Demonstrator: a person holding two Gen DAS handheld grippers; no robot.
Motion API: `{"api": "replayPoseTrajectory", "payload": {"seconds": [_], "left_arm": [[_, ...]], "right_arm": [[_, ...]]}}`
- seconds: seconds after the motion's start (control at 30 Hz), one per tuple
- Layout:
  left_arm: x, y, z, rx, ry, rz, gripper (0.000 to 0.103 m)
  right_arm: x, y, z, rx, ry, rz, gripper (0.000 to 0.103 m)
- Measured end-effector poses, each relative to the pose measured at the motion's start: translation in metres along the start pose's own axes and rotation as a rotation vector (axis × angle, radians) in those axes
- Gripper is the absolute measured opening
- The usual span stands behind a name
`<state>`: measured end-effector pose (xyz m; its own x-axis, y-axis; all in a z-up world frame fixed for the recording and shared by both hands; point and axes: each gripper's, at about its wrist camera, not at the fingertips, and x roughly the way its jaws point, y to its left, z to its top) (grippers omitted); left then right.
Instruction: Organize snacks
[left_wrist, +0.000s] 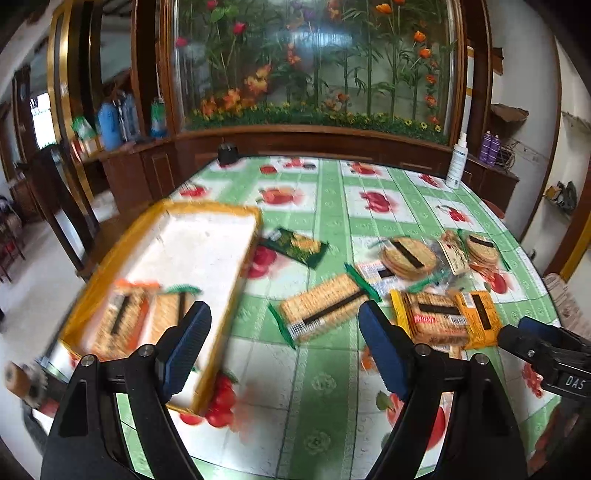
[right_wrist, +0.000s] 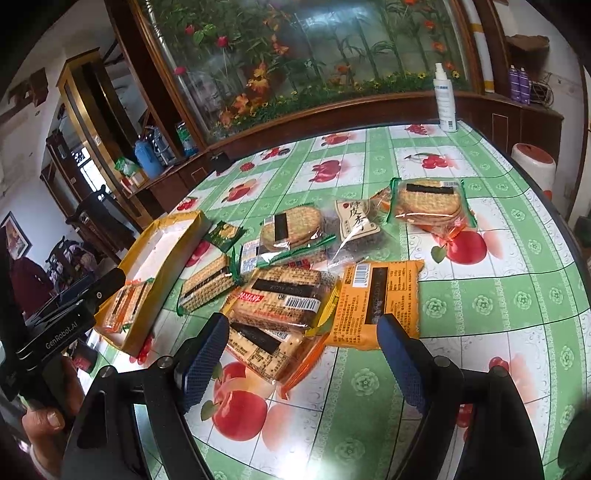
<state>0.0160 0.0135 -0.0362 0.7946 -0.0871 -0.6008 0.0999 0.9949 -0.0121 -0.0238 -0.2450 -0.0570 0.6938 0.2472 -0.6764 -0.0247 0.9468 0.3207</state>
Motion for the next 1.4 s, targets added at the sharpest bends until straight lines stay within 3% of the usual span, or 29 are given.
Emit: {"api": "replayPoseTrajectory", "payload": {"seconds": [0.1,0.3,0.37,0.6,1.4], "left_arm": [[0.007,0.001,-0.007,-0.030,0.014,-0.034,0.083],[0.011,-0.007,-0.012,0.015,0.074,-0.002,0.082],[0.010,-0.007,-0.012,0.047,0.141,0.023,0.082],[0.012,-0.012,-0.012,0.055,0.114,0.028,0.083],[0.045,-0.021,-0.020,0.071,0.175,-0.046,0.082]], "right_arm": [[0.004,0.001,-0.003,-0.002,0.008,0.007,0.084],[0.008,-0.002,-0.004,0.004,0.008,0.012,0.084],[0.009,-0.004,-0.003,-0.009,0.004,-0.005,0.084],[0.008,-0.012,-0.003,0.025,0.013,0.001,0.084],[0.021,-0.003,-0.005,-0.029,0.037,0.008,0.084]]}}
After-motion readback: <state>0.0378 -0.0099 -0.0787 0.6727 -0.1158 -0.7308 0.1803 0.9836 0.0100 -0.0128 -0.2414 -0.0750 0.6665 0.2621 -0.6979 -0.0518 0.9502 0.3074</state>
